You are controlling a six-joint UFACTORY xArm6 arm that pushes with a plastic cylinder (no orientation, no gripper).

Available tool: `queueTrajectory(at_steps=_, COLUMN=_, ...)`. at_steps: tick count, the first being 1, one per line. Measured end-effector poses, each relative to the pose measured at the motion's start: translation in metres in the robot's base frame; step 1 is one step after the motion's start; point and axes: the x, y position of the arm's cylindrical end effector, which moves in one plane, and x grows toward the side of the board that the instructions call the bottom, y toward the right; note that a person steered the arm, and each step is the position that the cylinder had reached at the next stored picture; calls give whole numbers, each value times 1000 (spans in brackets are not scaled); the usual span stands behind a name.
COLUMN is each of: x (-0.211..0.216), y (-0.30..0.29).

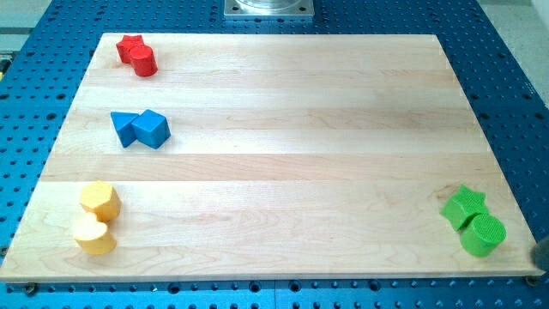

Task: Separate the green star from the green circle

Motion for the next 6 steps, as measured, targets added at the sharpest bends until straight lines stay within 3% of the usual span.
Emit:
queueTrajectory(at_steps=2, x=-24, y=-57)
queueTrajectory(at_steps=5, x=-105, y=-74)
queueTrajectory(at_steps=6, x=-110, y=-36)
